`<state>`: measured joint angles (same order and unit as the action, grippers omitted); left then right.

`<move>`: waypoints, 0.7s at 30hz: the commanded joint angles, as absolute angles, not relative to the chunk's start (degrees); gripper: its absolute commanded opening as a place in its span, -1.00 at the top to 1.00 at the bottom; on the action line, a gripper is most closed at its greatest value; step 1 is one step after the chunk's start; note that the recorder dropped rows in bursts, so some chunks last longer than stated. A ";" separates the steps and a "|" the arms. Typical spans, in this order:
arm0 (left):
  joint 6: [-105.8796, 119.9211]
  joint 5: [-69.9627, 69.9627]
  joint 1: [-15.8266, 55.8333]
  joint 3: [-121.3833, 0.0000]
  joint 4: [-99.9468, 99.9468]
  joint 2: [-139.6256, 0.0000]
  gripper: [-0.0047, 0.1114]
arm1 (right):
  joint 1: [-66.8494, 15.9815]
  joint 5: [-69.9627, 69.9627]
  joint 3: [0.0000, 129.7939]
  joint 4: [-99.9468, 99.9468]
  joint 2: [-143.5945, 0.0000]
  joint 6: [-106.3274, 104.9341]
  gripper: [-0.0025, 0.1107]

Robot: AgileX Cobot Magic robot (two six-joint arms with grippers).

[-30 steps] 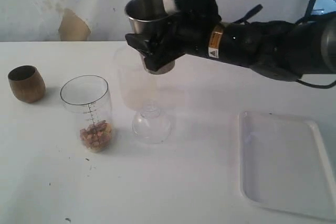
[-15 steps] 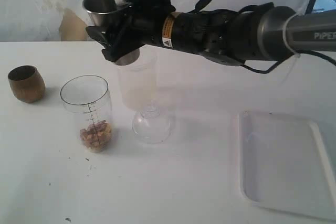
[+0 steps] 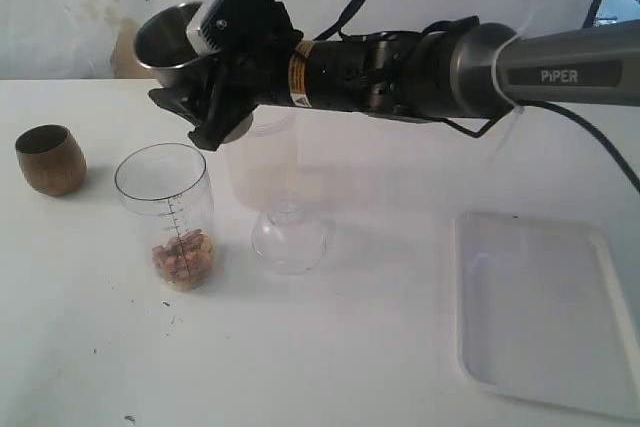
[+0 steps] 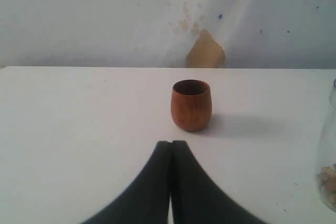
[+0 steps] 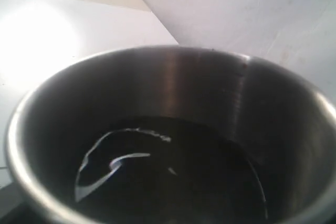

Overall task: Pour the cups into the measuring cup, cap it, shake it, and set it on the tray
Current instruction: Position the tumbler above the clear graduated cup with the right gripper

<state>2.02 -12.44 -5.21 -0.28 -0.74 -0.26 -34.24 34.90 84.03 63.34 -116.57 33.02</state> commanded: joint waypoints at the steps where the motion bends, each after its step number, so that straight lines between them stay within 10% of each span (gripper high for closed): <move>1: 1.73 -11.99 -4.84 0.00 -1.48 0.00 0.92 | -33.86 37.65 84.73 62.82 -113.69 33.23 0.96; 21: 1.73 -11.99 -4.84 0.00 -1.48 0.00 0.92 | -30.76 42.67 79.21 73.21 -110.72 33.28 0.96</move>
